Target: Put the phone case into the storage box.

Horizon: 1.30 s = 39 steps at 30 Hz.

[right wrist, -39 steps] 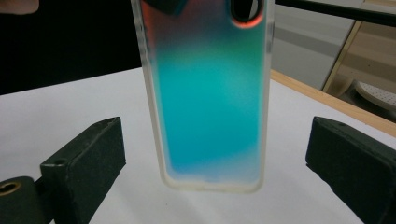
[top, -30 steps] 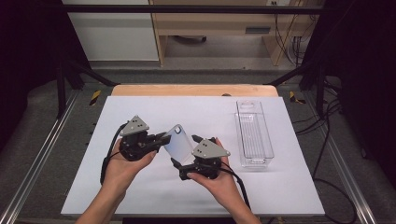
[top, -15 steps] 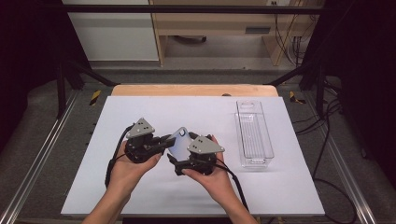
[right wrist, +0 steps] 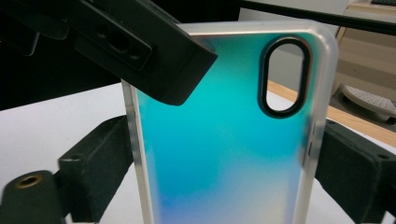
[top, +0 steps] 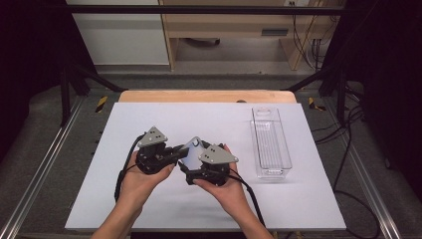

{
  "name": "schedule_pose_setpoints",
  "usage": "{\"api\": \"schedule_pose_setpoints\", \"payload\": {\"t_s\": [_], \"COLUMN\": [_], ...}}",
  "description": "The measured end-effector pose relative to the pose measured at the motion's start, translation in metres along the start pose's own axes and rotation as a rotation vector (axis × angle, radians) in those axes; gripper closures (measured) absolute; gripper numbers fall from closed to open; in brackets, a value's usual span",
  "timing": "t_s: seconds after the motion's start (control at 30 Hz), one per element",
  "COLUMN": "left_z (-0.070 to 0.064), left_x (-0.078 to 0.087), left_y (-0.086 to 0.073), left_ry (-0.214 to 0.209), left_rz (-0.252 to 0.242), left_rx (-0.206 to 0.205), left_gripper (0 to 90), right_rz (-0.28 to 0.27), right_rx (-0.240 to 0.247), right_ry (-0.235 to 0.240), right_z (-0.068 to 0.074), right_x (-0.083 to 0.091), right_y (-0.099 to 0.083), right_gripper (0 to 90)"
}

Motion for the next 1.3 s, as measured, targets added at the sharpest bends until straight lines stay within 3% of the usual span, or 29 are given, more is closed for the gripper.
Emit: {"api": "schedule_pose_setpoints", "payload": {"t_s": [0.27, 0.5, 0.63, 0.8, 0.97, 1.07, 1.17, 1.3], "left_z": [0.001, 0.001, 0.003, 0.02, 0.041, 0.052, 0.066, 0.081], "left_x": [0.0, 0.001, 0.007, 0.023, 0.036, 0.042, 0.05, 0.053], "left_y": [0.0, 0.001, 0.007, 0.014, 0.014, 0.01, 0.004, -0.014], "left_ry": [0.0, -0.018, 0.006, 0.102, 0.176, 0.189, 0.233, 0.256], "left_rz": [-0.004, -0.036, -0.104, -0.163, -0.204, -0.233, -0.258, -0.273], "left_rx": [0.004, -0.002, -0.024, -0.056, -0.042, -0.013, -0.028, -0.006], "left_gripper": [80.9, 79.6, 64.4, 44.9, 31.8, 27.4, 20.8, 16.4], "right_rz": [0.011, 0.038, 0.057, 0.059, 0.07, 0.069, 0.068, 0.084], "right_rx": [0.025, -0.001, -0.038, -0.069, -0.085, -0.104, -0.129, -0.161], "right_ry": [0.001, 0.019, 0.011, -0.017, -0.034, -0.034, -0.033, -0.027], "right_z": [-0.001, 0.0, -0.007, -0.023, -0.033, -0.038, -0.043, -0.051], "right_x": [-0.001, 0.0, 0.002, 0.009, 0.018, 0.023, 0.029, 0.035], "right_y": [-0.003, -0.002, -0.003, -0.004, -0.004, -0.003, -0.005, -0.01], "right_gripper": [16.6, 17.4, 17.5, 17.5, 17.5, 17.5, 17.5, 17.6]}}
Point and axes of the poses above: each handheld gripper's, and its own axes: x roughly backward along the jaws, y roughly out of its top, z roughly to its left, the point moved 9 cm from there along -x, roughly forward along the jaws, and after that the axes turned 4 degrees about -z, right-handed, at the moved point
